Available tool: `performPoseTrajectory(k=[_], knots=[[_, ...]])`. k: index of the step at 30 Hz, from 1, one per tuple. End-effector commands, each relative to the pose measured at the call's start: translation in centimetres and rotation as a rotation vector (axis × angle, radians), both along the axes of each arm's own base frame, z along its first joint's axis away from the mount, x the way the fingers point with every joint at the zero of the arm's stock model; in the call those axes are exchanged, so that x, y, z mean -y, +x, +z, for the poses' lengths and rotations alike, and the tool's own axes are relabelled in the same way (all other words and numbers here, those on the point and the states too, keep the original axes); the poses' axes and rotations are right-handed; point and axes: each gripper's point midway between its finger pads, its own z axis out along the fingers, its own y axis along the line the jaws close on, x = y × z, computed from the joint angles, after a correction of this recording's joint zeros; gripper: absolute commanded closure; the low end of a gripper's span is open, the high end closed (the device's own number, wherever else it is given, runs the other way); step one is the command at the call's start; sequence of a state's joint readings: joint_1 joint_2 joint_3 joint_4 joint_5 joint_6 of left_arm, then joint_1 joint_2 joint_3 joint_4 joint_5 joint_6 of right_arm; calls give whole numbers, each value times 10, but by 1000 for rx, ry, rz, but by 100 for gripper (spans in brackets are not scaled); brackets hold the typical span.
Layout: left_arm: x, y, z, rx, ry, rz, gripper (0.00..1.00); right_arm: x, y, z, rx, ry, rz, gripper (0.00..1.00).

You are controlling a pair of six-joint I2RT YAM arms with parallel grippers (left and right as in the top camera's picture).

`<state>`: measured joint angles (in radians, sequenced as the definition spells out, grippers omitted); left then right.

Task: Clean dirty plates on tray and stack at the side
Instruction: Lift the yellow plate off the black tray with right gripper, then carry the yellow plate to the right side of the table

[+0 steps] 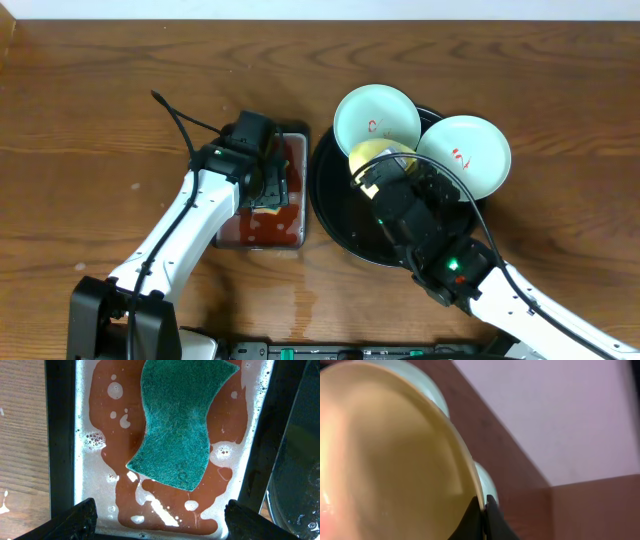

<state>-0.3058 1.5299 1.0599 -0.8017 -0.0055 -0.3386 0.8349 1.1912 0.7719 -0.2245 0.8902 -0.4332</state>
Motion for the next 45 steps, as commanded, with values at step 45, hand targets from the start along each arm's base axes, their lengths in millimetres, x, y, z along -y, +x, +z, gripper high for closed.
performPoseTrajectory(k=[45], knots=[[-2,-4,-4,-16,8,-3,18,284,-29,-87,-6,1548,-1270,99]])
